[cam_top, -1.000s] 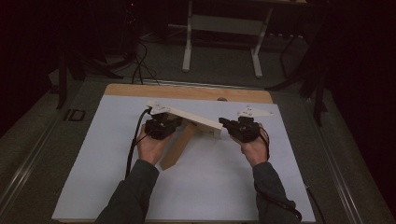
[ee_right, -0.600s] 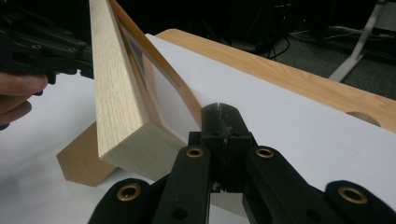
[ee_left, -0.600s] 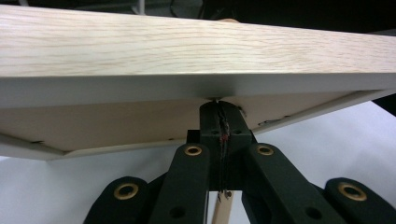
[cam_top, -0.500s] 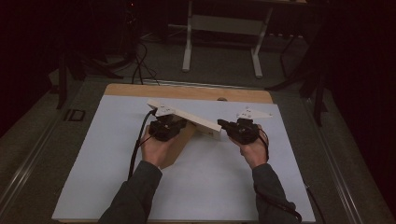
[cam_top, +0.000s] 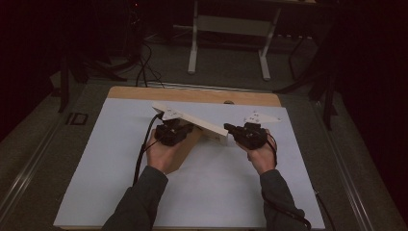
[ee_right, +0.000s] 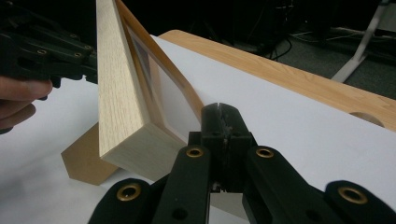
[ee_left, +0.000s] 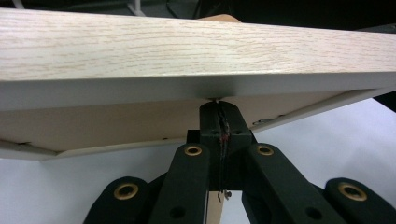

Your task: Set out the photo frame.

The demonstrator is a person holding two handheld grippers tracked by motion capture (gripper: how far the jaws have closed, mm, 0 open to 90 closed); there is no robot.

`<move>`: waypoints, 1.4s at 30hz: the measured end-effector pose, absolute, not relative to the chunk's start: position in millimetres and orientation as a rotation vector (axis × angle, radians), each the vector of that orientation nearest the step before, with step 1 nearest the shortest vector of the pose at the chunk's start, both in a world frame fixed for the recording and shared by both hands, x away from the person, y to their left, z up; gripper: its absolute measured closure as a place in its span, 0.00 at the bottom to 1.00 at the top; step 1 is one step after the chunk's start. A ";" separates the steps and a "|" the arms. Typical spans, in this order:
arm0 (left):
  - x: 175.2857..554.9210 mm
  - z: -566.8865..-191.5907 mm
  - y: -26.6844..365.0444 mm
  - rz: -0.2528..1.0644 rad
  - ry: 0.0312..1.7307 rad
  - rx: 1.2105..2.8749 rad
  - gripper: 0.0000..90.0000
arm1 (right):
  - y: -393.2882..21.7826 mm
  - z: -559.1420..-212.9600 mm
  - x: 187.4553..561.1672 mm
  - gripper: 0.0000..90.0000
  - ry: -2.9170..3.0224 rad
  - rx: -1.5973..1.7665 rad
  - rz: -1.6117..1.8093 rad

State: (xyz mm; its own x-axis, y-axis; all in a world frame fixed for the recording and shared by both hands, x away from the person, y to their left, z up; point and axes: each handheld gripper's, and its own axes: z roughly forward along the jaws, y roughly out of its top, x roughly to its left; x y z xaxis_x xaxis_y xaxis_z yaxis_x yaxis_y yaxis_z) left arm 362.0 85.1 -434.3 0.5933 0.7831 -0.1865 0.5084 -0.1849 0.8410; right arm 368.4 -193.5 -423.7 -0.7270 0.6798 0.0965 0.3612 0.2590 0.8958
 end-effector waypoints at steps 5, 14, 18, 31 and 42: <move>360.3 -431.9 83.3 0.363 1.037 1.858 1.00 | -193.4 -423.6 368.4 1.00 2.228 0.954 1.455; 358.8 -431.8 77.8 0.359 1.029 1.867 1.00 | -192.6 -422.8 367.5 1.00 2.232 0.951 1.453; 359.0 -431.6 77.6 0.359 1.031 1.867 1.00 | -192.7 -423.0 367.1 1.00 2.234 0.947 1.456; 360.0 -434.2 69.9 0.355 1.036 1.869 1.00 | -191.0 -423.8 363.7 1.00 2.238 0.929 1.467; 352.6 -432.0 58.0 0.344 0.999 1.877 1.00 | -191.9 -424.8 363.1 1.00 2.234 0.922 1.479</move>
